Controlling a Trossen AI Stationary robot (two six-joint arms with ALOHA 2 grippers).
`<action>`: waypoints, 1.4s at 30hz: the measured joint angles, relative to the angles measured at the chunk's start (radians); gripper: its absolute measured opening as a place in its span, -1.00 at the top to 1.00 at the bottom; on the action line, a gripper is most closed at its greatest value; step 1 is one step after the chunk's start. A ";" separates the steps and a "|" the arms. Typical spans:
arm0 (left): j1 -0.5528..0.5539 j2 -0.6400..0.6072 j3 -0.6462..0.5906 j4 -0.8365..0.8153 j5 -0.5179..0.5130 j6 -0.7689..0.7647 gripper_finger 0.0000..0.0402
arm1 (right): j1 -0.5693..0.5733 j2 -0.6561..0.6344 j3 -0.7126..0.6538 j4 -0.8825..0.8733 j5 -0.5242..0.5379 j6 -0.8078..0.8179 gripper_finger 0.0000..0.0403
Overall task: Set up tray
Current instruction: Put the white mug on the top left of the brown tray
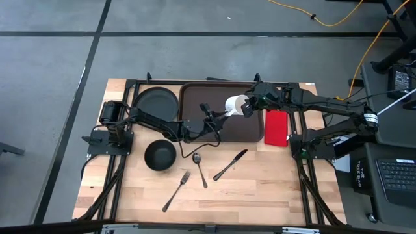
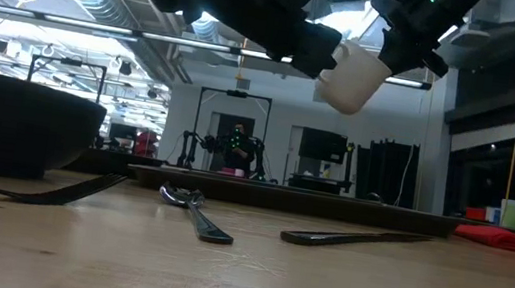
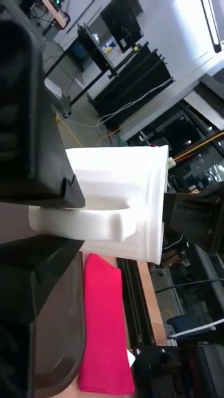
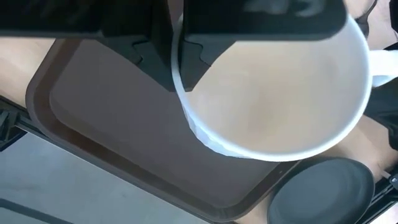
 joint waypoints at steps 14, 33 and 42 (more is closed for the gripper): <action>0.001 0.000 0.000 0.001 -0.014 0.017 0.78 | 0.000 0.000 0.000 0.013 -0.007 -0.101 0.83; 0.001 -0.002 0.000 0.001 -0.052 0.018 0.76 | 0.001 -0.022 0.000 0.027 -0.018 -0.238 0.16; 0.000 -0.002 0.000 0.009 -0.062 0.036 0.76 | 0.001 -0.161 0.000 0.032 -0.007 -0.239 0.00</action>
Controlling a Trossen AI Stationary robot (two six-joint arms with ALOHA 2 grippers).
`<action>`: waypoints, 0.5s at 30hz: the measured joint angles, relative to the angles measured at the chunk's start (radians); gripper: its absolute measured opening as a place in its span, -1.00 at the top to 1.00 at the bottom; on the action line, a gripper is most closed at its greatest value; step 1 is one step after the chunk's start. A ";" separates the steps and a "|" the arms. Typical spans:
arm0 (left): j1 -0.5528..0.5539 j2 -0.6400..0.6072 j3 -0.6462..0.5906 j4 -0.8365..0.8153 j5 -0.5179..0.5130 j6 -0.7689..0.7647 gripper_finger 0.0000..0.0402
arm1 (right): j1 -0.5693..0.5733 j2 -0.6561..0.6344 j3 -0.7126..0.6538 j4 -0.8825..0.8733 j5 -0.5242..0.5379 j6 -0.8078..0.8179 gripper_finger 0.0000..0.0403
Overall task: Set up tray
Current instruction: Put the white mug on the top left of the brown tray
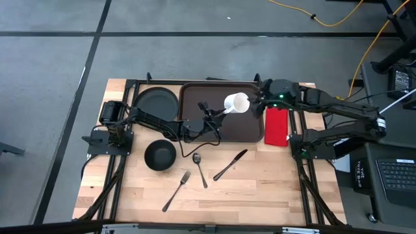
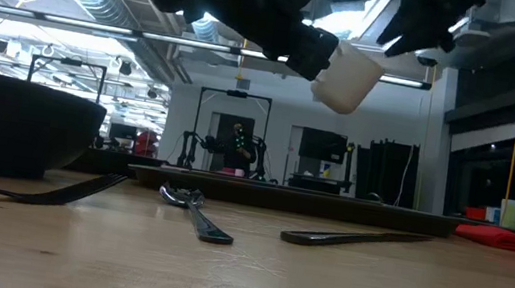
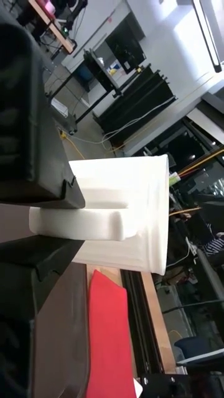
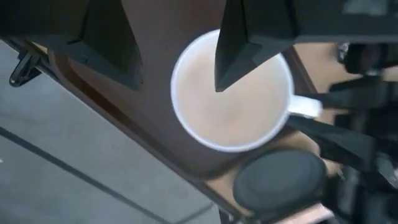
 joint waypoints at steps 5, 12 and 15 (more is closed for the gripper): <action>-0.001 -0.011 -0.001 -0.010 0.003 -0.010 0.77 | 0.012 -0.075 0.000 0.000 0.002 -0.020 0.00; 0.007 -0.095 -0.005 -0.096 0.093 -0.022 0.75 | 0.081 -0.126 -0.024 0.022 0.005 -0.053 0.00; 0.024 -0.131 -0.005 -0.180 0.155 -0.063 0.75 | 0.115 -0.135 -0.072 0.050 0.048 -0.057 0.00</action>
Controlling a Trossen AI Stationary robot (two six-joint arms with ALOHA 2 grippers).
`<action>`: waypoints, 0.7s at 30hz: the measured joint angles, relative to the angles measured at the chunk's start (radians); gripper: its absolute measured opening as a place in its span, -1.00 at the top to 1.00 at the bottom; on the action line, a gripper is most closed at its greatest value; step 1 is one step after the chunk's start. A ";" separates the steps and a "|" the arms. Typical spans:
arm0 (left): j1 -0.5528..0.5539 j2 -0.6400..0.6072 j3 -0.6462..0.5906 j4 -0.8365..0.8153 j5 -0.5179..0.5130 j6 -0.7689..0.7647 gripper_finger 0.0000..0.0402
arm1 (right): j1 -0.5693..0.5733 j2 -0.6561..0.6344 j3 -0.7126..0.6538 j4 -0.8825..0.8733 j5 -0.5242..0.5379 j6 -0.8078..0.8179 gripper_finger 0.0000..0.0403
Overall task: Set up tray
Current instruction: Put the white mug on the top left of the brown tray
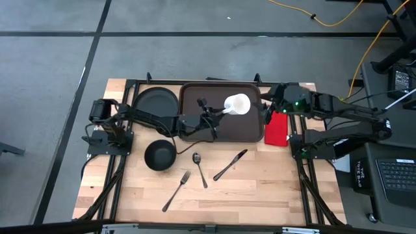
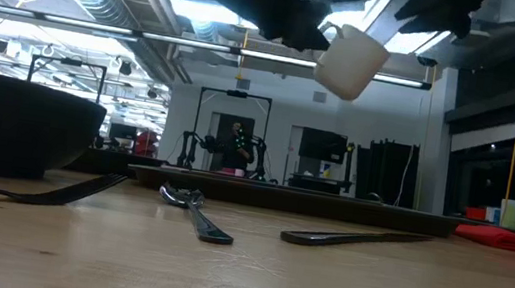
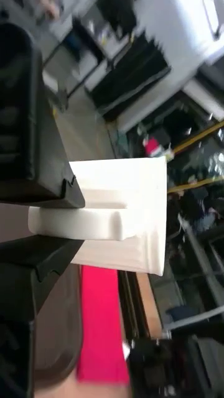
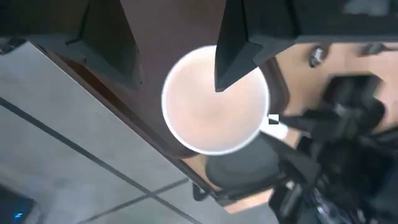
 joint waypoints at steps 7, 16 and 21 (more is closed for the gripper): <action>0.072 -0.065 -0.001 -0.090 0.197 -0.135 0.75 | 0.076 -0.041 -0.132 0.117 0.096 -0.022 0.00; 0.151 -0.134 -0.020 -0.118 0.364 -0.138 0.75 | 0.204 -0.127 -0.343 0.364 0.121 -0.022 0.00; 0.222 -0.208 -0.141 -0.010 0.452 -0.183 0.74 | 0.275 -0.170 -0.397 0.396 0.144 0.004 0.00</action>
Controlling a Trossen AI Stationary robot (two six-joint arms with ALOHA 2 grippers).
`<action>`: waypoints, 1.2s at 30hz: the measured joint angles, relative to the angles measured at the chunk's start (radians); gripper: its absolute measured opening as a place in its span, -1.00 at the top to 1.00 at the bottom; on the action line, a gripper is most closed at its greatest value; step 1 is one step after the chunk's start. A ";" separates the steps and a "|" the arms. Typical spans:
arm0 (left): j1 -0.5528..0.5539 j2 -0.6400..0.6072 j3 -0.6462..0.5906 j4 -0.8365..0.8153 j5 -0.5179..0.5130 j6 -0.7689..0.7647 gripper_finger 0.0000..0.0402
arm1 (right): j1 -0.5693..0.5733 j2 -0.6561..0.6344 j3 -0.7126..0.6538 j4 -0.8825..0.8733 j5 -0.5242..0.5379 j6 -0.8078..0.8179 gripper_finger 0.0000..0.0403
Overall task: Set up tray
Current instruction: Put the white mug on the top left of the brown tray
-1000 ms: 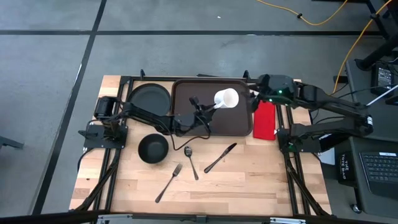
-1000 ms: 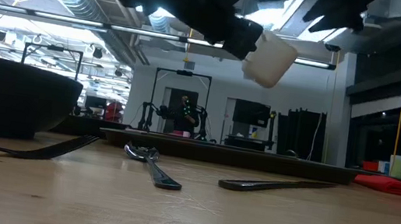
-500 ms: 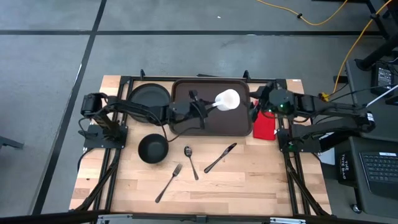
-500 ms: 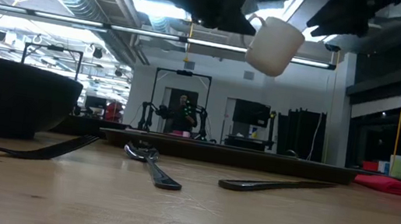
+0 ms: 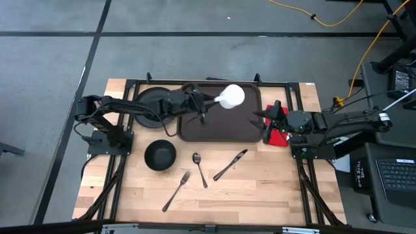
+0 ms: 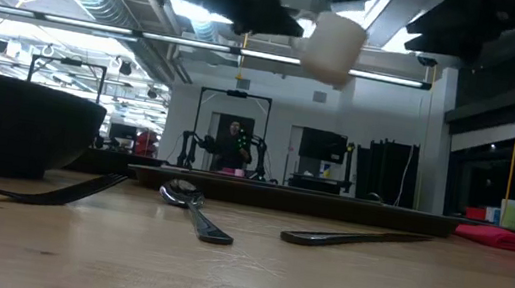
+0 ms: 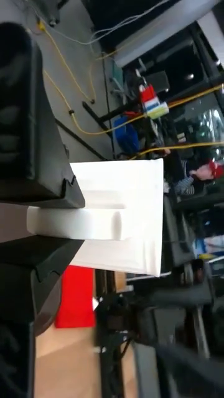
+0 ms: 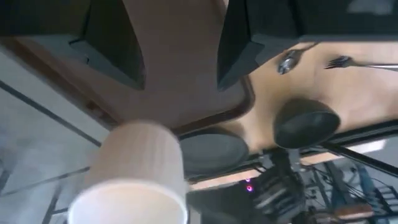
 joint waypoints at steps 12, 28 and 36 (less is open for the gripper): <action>0.099 -0.229 -0.277 0.145 0.142 -0.034 0.73 | 0.136 0.071 -0.179 0.295 0.160 -0.162 0.00; 0.204 -0.333 -0.394 0.205 0.284 -0.152 0.78 | 0.164 0.224 -0.247 0.637 0.153 -0.308 0.00; 0.205 -0.332 -0.361 0.144 0.279 -0.169 0.78 | 0.164 0.224 -0.247 0.636 0.153 -0.288 0.00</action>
